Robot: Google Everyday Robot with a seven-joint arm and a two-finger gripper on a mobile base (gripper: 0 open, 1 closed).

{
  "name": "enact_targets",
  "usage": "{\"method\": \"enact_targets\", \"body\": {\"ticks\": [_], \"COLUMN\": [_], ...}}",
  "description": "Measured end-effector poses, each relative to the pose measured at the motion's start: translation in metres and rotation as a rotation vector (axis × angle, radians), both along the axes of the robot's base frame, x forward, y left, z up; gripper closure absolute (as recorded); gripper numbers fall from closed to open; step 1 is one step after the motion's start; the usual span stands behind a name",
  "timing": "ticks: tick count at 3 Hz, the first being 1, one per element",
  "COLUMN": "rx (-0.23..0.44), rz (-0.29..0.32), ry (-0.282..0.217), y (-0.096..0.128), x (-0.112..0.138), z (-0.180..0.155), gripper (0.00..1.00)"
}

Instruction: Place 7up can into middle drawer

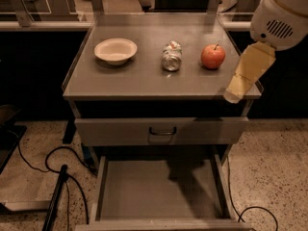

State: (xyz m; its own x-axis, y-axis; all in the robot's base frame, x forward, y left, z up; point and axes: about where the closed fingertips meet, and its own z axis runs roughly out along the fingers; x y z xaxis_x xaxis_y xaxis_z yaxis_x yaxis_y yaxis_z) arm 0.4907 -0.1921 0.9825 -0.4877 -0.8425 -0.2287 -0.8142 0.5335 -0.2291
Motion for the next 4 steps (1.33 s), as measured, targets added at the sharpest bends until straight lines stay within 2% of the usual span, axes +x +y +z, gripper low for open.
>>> {"method": "enact_targets", "body": {"ticks": [1,2,3,4], "rx": [0.046,0.065,0.066,0.113], "rz": [-0.085,-0.193,-0.193,-0.246], "ry": [0.019,0.024,0.024,0.039], "y": [0.012,0.039,0.039,0.048], "x": [0.023,0.065,0.066,0.081], "z": [-0.010,-0.020,-0.020,-0.028], "gripper": [0.00,0.00,0.00,0.00]}}
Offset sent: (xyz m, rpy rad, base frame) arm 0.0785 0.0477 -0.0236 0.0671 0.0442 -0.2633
